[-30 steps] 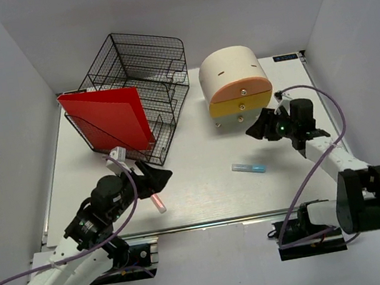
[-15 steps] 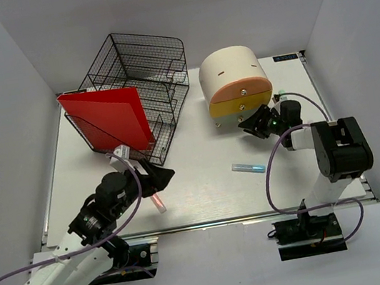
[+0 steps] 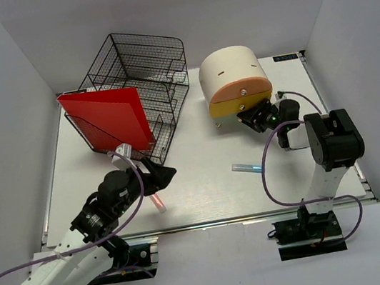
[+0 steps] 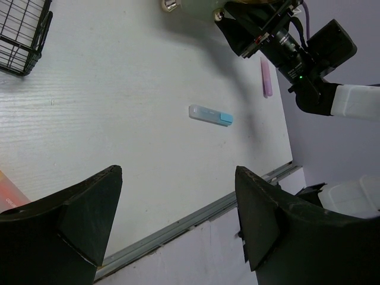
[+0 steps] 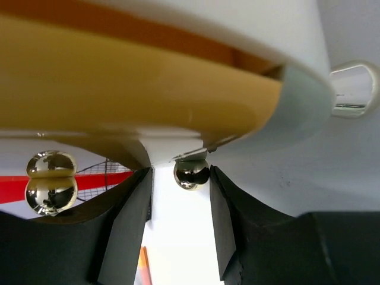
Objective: Organize the desk
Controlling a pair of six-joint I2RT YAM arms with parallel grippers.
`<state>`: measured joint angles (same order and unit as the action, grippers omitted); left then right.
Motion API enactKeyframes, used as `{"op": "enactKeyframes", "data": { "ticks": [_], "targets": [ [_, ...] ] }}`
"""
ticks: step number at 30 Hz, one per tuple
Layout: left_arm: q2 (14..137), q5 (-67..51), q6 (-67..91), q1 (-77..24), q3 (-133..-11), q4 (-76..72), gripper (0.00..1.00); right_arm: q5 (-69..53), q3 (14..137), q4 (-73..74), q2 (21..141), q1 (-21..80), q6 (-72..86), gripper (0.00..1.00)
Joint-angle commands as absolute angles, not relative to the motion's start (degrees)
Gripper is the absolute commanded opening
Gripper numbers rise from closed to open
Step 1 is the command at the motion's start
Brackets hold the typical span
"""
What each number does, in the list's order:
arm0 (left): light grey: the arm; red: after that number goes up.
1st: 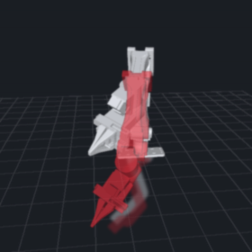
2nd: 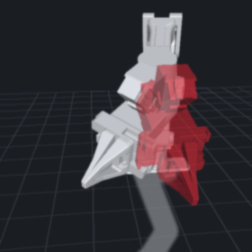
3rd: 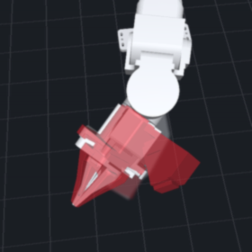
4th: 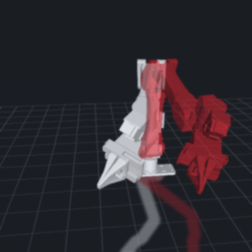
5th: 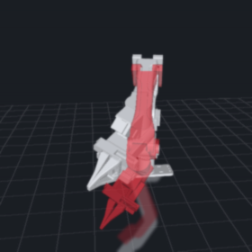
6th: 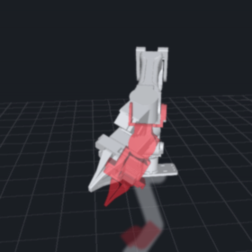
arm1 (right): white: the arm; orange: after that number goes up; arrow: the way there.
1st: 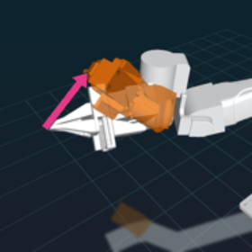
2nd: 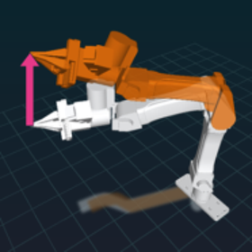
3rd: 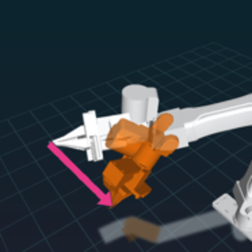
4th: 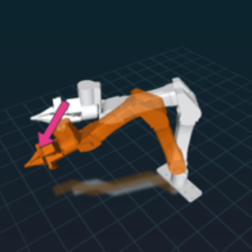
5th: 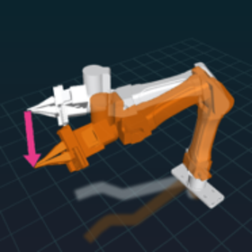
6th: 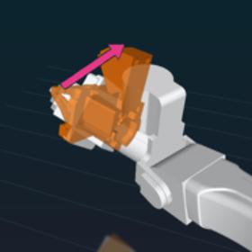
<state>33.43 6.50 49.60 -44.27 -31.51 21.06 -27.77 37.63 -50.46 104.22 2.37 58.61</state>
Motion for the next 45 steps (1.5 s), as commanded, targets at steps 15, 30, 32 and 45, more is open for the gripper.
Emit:
{"op": "enactKeyframes", "data": {
  "ticks": [15,30,32,45],
  "targets": [
    [33.3,8.2,50.4,-44.5,-32.0,22.2,0.87,-25.4,34.1,-59.4,103.6,2.9,57.6,0.15],
    [36.3,14.4,54.7,-44.5,-33.3,34.0,0.88,-28.5,23.3,-48.8,89.8,0.8,51.5,0.14],
    [35.7,14.4,54.7,-44.5,-33.3,34.3,0.88,-28.7,24.3,-49.4,90.6,0.7,51.6,0.14],
    [34.5,14.5,54.5,-44.5,-33.8,35.5,0.88,-30.6,28.2,-41.8,95.3,0.7,48.2,0.12]
  ]
}}
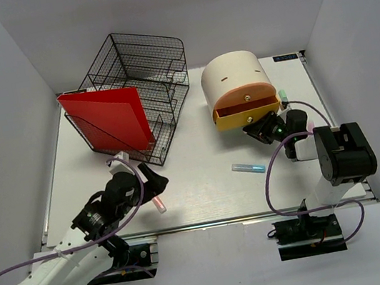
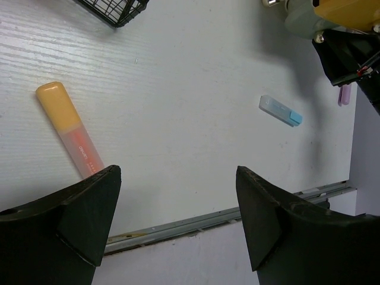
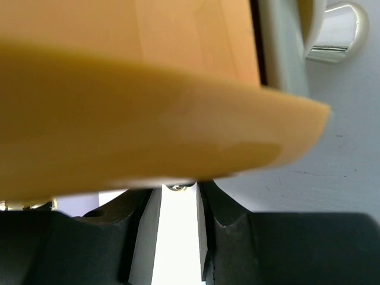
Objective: Organize the desk
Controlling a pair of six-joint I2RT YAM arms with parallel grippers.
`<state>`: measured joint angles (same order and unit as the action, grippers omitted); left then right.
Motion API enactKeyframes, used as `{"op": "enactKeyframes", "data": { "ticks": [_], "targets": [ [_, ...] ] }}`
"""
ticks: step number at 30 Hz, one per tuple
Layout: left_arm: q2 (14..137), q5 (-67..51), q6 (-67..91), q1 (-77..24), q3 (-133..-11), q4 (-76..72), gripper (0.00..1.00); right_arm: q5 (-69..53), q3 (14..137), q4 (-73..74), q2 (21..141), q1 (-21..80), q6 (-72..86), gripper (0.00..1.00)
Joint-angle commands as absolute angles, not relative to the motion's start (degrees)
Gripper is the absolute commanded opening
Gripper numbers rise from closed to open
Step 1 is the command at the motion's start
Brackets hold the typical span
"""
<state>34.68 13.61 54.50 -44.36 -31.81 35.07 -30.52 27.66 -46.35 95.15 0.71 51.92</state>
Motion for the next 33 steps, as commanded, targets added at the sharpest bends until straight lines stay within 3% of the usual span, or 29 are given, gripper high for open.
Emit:
{"op": "enactKeyframes", "data": {
  "ticks": [1,12,23,26,27,28,30,33],
  "targets": [
    [34.6,14.5,54.5,-44.5,-33.8,35.2,0.88,-30.8,28.0,-41.3,94.8,0.8,47.9,0.12],
    [34.4,14.3,54.2,-44.5,-34.3,34.5,0.89,-31.7,25.9,-32.9,89.4,-0.9,42.8,0.12],
    [33.5,14.1,54.2,-44.5,-34.5,34.9,0.89,-32.3,25.8,-29.7,89.2,-1.1,41.0,0.18],
    [33.3,14.0,54.1,-44.5,-34.4,34.5,0.89,-34.3,25.8,-29.0,88.6,-1.2,40.3,0.39],
    [33.3,13.9,54.1,-44.5,-34.3,34.4,0.89,-35.5,25.9,-28.7,88.4,-1.2,40.1,0.54],
    [33.3,14.0,54.2,-44.5,-34.2,34.4,0.89,-35.9,26.2,-27.5,88.2,-1.2,39.6,0.61],
    [33.3,13.8,54.1,-44.5,-34.1,34.2,0.89,-35.7,26.5,-25.7,86.5,-1.5,37.8,0.71],
    [33.0,13.8,54.1,-44.5,-34.0,34.1,0.89,-35.9,27.2,-22.6,83.9,-1.8,35.1,0.76]
  ]
}}
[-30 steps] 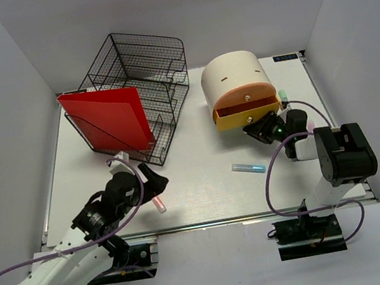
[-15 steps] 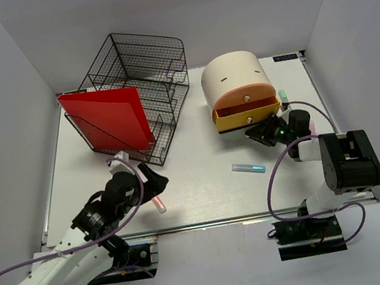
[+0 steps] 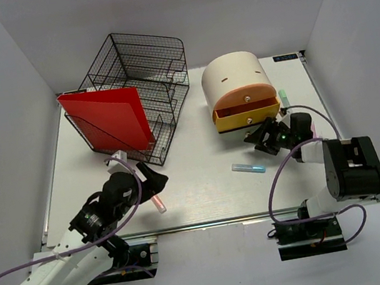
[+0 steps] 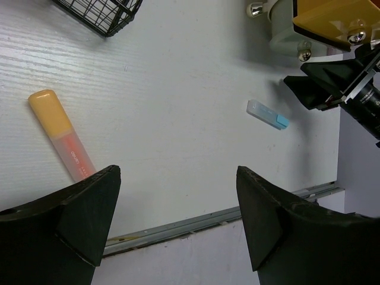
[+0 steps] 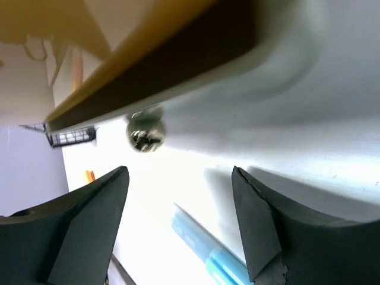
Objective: Organize the desk
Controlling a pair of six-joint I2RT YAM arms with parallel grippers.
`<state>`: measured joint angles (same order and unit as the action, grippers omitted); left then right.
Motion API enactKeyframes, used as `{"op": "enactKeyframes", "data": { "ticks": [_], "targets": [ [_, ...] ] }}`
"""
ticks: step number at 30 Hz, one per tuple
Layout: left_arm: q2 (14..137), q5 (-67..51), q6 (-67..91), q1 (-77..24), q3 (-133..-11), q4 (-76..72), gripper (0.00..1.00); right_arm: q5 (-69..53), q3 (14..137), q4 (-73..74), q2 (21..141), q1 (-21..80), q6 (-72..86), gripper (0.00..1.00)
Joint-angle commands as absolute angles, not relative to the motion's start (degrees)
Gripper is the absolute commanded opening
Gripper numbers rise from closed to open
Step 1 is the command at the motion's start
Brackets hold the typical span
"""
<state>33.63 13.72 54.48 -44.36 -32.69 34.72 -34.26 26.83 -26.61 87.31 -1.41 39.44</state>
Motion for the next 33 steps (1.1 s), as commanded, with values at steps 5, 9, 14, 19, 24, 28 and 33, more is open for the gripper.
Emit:
{"op": "enactKeyframes", "data": {
  "ticks": [5,9,14,19,24,28,33],
  "targets": [
    [32.8,13.8,53.9,-44.5,-33.9,33.7,0.89,-39.6,29.0,-15.9,79.3,-2.2,28.9,0.68],
    [32.1,13.8,53.7,-44.5,-33.5,33.9,0.89,-41.5,32.2,-5.7,72.6,-2.3,15.2,0.18],
    [30.8,13.7,53.8,-44.5,-32.1,33.0,0.89,-47.9,38.6,2.7,68.3,-3.1,-4.4,0.00],
    [30.5,13.3,53.8,-44.5,-31.8,32.9,0.89,-43.5,44.0,1.8,70.7,-3.1,-17.9,0.00],
    [29.2,14.1,53.5,-44.5,-32.5,34.1,0.89,-36.1,49.2,0.6,75.6,-2.7,-22.8,0.00],
    [29.2,14.0,53.4,-44.5,-32.3,34.0,0.89,-33.9,52.2,-1.0,79.4,-2.8,-24.1,0.00],
    [29.4,13.9,53.5,-44.5,-31.9,34.0,0.89,-31.6,53.3,-5.7,81.2,-2.5,-24.0,0.00]
  ]
}}
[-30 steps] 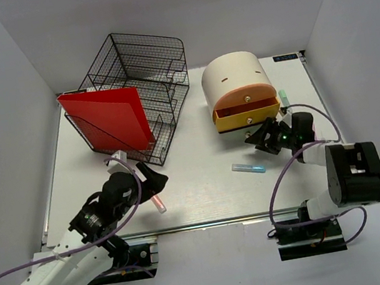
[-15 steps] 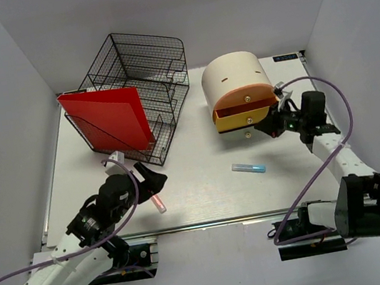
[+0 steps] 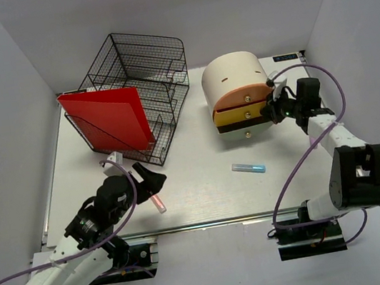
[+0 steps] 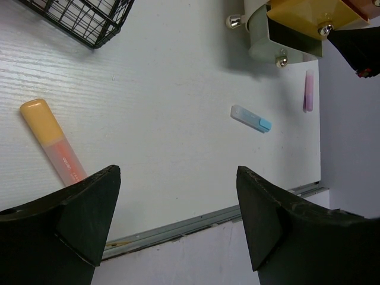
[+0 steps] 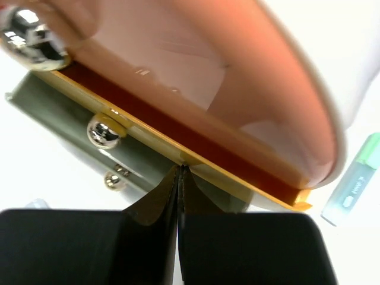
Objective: Organize the desk
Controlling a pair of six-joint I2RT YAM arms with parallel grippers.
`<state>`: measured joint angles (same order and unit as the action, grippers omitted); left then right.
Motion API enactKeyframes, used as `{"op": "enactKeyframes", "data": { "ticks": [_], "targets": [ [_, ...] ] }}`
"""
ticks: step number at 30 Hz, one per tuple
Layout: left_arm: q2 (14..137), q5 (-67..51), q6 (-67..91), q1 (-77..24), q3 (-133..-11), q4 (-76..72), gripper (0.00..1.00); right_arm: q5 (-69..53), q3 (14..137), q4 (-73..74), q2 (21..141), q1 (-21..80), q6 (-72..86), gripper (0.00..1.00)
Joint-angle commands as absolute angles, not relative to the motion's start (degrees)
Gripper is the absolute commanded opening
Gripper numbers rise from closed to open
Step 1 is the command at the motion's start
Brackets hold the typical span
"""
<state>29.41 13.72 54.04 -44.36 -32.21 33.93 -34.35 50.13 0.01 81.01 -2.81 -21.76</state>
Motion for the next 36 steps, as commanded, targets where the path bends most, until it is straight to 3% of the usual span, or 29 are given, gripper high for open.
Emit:
{"op": "enactKeyframes", "data": {
  "ticks": [1,12,18,21,22,23,26,27,28,30,34,36],
  "targets": [
    [29.4,14.0,53.4,-44.5,-31.8,34.0,0.89,-31.6,53.4,-6.4,81.6,-2.5,-23.7,0.00],
    [32.6,15.4,54.6,-44.5,-31.8,36.3,0.90,-30.4,54.6,-10.1,83.8,-1.9,-22.5,0.00],
    [35.1,17.5,56.9,-44.5,-30.9,38.6,0.89,-38.1,49.4,-4.0,71.6,-2.5,-26.2,0.00],
    [40.6,19.6,58.8,-44.5,-31.4,40.7,0.84,-37.2,44.9,-6.2,64.6,-2.6,-25.1,0.34],
    [42.3,19.9,59.0,-44.5,-32.4,41.4,0.79,-33.6,46.5,-3.9,64.6,-2.7,-19.7,0.58],
    [44.1,20.6,59.4,-44.5,-33.0,42.9,0.76,-31.9,49.1,-0.9,64.9,-3.0,-16.5,0.67],
    [51.0,22.1,60.5,-44.5,-34.9,45.5,0.56,-34.2,53.8,7.4,66.0,-4.6,-13.1,0.70],
    [53.7,22.2,61.2,-44.5,-35.2,46.0,0.55,-34.9,54.2,8.4,65.8,-5.4,-12.1,0.71],
    [54.7,22.2,61.2,-44.5,-35.4,46.1,0.55,-36.8,54.7,9.2,65.7,-6.1,-11.3,0.72],
    [56.7,22.2,62.0,-44.5,-35.5,46.4,0.61,-37.8,55.2,10.3,65.6,-7.5,-8.4,0.89],
    [57.7,21.5,62.5,-44.5,-35.0,44.8,0.77,-41.8,55.0,10.6,66.1,-9.7,-5.8,0.89],
    [58.4,21.5,62.3,-44.5,-34.3,43.9,0.79,-42.6,53.4,8.2,65.7,-10.5,-4.2,0.89]
  ]
}}
